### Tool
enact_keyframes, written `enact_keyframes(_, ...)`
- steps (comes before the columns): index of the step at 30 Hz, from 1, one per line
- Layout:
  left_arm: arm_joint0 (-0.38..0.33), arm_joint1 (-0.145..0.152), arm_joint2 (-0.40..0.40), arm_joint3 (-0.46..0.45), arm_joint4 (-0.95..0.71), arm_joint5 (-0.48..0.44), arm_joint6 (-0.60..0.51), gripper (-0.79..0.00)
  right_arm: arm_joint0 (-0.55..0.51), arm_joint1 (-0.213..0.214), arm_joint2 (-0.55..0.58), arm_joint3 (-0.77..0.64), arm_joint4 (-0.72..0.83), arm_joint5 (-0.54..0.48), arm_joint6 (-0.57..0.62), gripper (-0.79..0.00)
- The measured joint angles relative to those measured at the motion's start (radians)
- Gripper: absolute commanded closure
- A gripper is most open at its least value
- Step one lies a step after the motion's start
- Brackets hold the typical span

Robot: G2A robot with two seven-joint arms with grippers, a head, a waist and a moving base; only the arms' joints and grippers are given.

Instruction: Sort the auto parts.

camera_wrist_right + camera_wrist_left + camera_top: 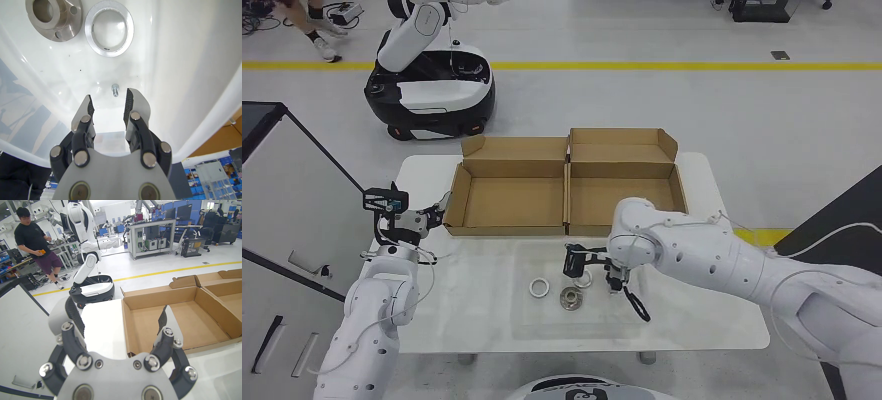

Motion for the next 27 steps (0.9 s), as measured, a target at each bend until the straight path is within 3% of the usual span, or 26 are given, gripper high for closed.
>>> enact_keyframes(27, 0.000, 0.000, 0.000, 0.000, 0.000, 0.000, 0.000, -0.785, -0.033, -0.038, 0.039, 0.082, -0.004, -0.020, 0.004, -0.243)
